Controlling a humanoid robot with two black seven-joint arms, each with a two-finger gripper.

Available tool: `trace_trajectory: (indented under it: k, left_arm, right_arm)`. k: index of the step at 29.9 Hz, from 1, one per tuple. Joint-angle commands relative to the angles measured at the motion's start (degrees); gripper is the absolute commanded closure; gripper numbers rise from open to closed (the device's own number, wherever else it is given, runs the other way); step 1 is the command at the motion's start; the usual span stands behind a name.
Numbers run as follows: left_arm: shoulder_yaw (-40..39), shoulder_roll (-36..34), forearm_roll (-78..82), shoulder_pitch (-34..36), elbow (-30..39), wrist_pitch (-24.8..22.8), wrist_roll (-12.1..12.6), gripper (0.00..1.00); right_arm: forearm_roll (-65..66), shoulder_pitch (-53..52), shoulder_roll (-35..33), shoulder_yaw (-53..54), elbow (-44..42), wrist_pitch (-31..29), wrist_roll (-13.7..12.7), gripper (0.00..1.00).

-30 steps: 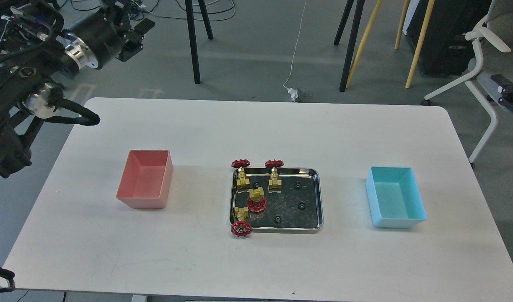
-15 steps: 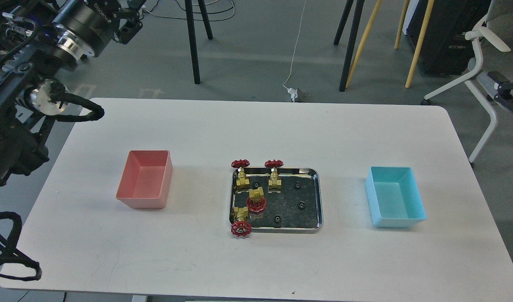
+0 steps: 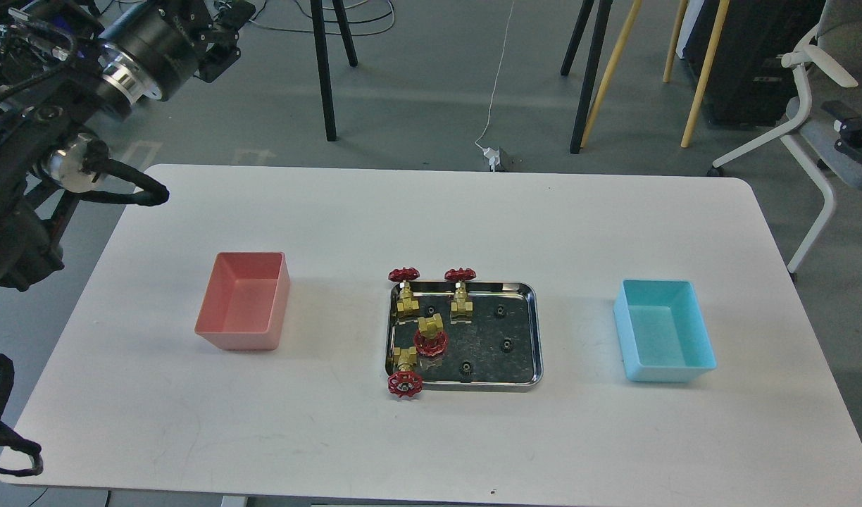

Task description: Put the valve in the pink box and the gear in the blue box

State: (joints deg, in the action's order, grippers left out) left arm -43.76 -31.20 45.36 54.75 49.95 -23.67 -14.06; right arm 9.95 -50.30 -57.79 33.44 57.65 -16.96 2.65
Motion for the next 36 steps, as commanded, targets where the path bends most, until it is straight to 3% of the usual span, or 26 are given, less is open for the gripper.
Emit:
trace_trajectory:
  k: [1, 7, 14, 20, 27, 31, 36]
  left_arm:
    - [1.22, -0.79, 8.05, 0.36, 4.44, -2.7, -0.17, 0.0]
    - [7.09, -0.79, 16.86, -1.22, 15.6, -2.79, -0.17, 0.0]
    - [25.55, 1.22, 26.77, -1.4, 20.54, -1.83, -0.44, 0.0]
    - [28.72, 5.71, 44.35, -5.09, 20.54, 11.34, -4.74, 0.01]
    - [31.62, 7.73, 65.43, -9.48, 19.14, 28.48, -6.76, 0.03]
    - [31.63, 10.19, 74.94, -13.88, 15.54, 34.29, -7.47, 0.03]
    - [32.15, 14.4, 79.36, -14.59, 6.32, 40.71, -7.65, 0.03]
  right_arm:
    - [4.99, -4.19, 0.57, -0.83, -0.08, -0.44, -3.43, 0.01]
    - [5.34, -10.25, 3.64, -5.14, -3.24, -0.44, -3.53, 0.01]
    - [5.43, -12.37, 6.72, -5.76, -5.53, 0.09, -3.44, 0.01]
    - [5.43, -13.77, 7.25, -5.76, -7.11, 0.26, -3.35, 0.01]
    - [5.43, -14.22, 9.1, -5.85, -11.16, 0.09, -3.26, 0.01]
    - [5.52, -14.22, 9.1, -5.85, -11.25, 0.18, -3.26, 0.01]
    - [5.52, -15.79, 9.01, -6.02, -11.6, 0.09, -3.35, 0.01]
